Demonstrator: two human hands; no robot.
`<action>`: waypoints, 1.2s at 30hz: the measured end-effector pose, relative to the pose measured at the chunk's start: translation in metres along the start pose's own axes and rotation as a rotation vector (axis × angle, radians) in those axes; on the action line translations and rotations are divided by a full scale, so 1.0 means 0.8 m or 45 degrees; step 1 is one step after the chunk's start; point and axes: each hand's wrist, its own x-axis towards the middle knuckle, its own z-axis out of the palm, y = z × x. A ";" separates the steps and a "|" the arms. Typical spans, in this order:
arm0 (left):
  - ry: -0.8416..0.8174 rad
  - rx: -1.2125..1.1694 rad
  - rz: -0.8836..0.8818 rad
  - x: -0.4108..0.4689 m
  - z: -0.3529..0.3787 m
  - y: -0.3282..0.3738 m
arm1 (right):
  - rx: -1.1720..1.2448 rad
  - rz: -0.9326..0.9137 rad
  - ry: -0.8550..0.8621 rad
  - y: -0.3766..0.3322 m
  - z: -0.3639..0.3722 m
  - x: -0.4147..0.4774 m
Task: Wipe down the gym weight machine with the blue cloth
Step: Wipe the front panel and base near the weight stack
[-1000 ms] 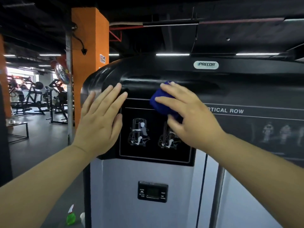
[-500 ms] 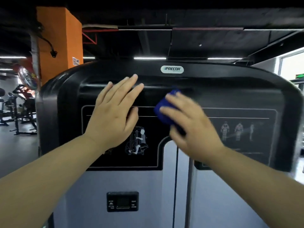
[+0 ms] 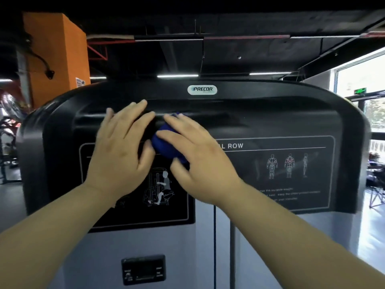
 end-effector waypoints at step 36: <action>-0.164 0.031 0.175 0.041 0.009 0.054 | -0.397 0.036 0.128 0.070 -0.053 -0.057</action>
